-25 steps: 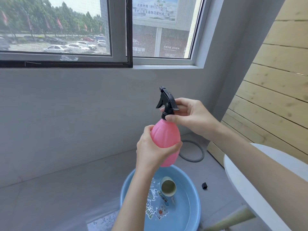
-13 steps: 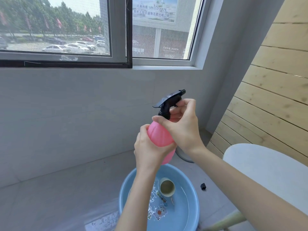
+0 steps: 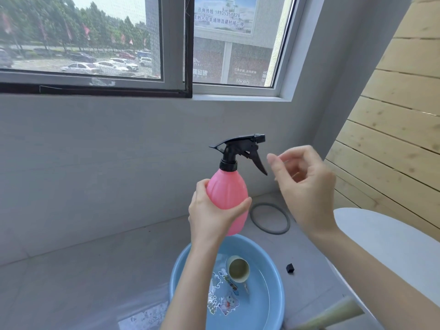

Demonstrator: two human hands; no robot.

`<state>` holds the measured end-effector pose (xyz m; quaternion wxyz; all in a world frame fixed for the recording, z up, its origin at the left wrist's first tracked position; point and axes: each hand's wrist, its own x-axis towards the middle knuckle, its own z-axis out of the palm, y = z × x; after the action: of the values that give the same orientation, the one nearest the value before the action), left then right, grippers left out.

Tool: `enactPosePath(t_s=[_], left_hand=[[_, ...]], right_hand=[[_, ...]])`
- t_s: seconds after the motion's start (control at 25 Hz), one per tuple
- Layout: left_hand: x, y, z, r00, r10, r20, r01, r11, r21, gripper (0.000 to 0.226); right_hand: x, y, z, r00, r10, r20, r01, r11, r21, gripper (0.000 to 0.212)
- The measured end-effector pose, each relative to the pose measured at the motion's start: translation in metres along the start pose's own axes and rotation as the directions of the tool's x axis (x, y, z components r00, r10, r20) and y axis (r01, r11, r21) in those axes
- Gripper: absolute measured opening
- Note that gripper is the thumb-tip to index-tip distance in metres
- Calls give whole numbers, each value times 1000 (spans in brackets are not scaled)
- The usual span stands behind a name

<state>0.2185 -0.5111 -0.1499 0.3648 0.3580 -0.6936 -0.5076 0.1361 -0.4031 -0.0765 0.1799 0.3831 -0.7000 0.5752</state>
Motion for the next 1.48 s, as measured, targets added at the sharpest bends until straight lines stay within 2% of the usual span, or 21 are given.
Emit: enactPosePath(t_s=[0.04,0.12,0.2,0.36,0.44,0.52,0.6,0.64,0.68,0.72,0.8,0.84,0.88,0.96,1.04,1.16,1.2,1.28,1.36,1.4,1.48], left_hand=[[0,0,0,1000,-4,4,4,1000,0,73],[0,0,1,1000,-1,15,1,1000,-1,73],[0,1,2,1000,8,26,-9,1000,12,73],[-2,3,4,1000,17,25,-18,999,33,73],[-3,3,5,999,11,31,-12,1000,28,72],[-4,3,4,999,5,41,-5,1000,11,71],[-4,4,4,999,11,42,-11,1000,5,70],[-4,4,3,999,18,39,-18,1000,5,69],[-3,4,2,999,27,39,-27,1000,7,69],[-3,4,0,998,35,44,-35,999,11,70],[-2,6,-1,997,46,57,-47,999,15,70],[-2,6,-1,997,48,58,-49,999,15,70],[-2,7,-1,997,47,56,-48,999,14,69],[-3,7,-1,998,30,56,-31,999,16,71],[-2,5,-1,998,24,52,-25,999,20,73],[-2,5,-2,997,32,66,-34,999,30,72],[-3,6,-2,997,32,68,-34,999,29,72],[-3,6,-3,997,40,66,-42,999,33,73],[-3,6,-2,997,43,67,-45,998,33,74],[-3,6,-2,997,39,69,-41,999,27,74],[-4,7,-1,997,30,71,-31,999,20,73]], right_hand=[[6,2,-3,1000,12,2,-12,997,-74,24],[20,6,-5,970,141,201,-102,976,-190,50],[25,5,0,907,199,370,-163,978,-127,52],[9,-2,9,933,134,334,-157,987,42,12],[2,-8,10,918,127,376,-167,983,77,13],[-1,-19,9,910,90,404,-117,992,44,30],[3,-21,5,955,88,285,-97,995,16,47],[10,-16,3,970,112,214,-115,993,2,45],[19,-11,1,965,152,213,-150,988,-28,33],[28,-8,1,925,207,319,-191,978,-81,28],[35,-2,6,769,244,590,-242,967,-85,69],[35,0,11,729,217,650,-263,964,-26,75],[34,0,16,725,169,668,-275,960,55,71],[30,1,22,795,114,596,-259,952,163,52],[25,-1,27,871,141,470,-222,968,120,38],[22,-10,28,933,158,324,-137,987,-85,54],[24,-11,26,936,168,311,-127,981,-148,61],[33,-12,22,886,231,402,-163,967,-195,79],[38,-10,22,794,245,557,-238,967,-86,95],[38,-9,24,781,210,588,-244,970,-23,97],[35,-9,26,847,163,505,-179,984,-18,99]])
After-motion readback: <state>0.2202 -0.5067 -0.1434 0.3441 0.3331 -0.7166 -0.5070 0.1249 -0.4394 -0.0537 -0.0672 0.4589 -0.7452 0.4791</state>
